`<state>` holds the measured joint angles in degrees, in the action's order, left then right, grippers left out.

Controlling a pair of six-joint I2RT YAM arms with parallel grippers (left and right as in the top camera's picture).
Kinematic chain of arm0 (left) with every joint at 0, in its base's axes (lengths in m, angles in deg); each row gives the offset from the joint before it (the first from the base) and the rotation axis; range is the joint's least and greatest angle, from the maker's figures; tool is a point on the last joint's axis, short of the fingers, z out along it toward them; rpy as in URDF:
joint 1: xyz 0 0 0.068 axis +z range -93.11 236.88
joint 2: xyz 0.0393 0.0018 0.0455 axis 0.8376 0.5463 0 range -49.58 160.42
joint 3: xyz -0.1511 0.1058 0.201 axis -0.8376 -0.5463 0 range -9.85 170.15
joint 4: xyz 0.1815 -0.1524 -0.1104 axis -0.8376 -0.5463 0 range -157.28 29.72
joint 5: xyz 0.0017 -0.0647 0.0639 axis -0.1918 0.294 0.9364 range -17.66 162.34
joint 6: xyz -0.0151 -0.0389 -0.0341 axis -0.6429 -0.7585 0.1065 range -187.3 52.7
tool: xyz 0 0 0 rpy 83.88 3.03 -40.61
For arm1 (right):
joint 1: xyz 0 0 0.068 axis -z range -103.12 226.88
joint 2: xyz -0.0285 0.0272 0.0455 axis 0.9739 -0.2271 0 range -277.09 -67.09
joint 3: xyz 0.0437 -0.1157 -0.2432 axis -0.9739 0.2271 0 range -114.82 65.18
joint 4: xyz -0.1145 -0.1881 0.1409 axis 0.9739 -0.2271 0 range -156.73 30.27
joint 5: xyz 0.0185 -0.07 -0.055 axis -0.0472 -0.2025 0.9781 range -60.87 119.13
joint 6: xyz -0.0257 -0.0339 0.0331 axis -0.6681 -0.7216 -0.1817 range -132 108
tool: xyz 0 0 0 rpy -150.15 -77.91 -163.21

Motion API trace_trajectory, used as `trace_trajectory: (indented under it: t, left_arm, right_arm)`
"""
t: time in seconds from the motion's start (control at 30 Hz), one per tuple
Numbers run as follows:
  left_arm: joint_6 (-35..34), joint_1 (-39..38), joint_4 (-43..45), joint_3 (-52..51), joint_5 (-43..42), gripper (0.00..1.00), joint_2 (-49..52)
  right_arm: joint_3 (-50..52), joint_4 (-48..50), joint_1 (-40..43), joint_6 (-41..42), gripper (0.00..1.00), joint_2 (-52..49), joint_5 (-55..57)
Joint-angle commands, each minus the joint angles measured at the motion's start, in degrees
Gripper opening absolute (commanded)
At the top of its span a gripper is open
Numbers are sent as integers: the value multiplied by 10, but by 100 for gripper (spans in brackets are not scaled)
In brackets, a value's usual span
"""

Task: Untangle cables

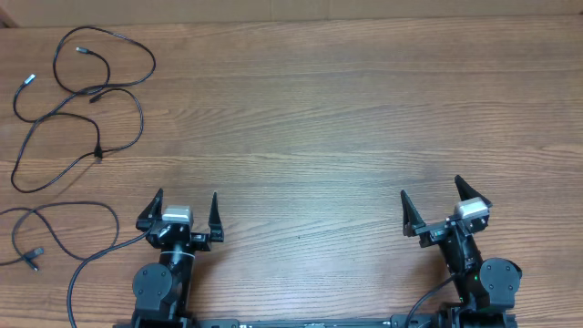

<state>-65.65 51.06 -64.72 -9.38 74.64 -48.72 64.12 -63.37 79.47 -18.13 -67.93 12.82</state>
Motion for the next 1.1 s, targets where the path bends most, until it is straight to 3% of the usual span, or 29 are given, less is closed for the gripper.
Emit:
trace_trajectory:
  t: [0.0, 0.27, 1.07]
  left_arm:
    - [-5, 6, 0, -1, -4, 100, -7]
    - [-5, 6, 0, -1, -4, 100, -7]
    - [-5, 6, 0, -1, -4, 100, -7]
  right_arm:
    - [6, 0, 0, -14, 100, 7, -3]
    - [6, -1, 1, 38, 100, 7, 9]
    - [6, 2, 0, 38, 100, 7, 6]
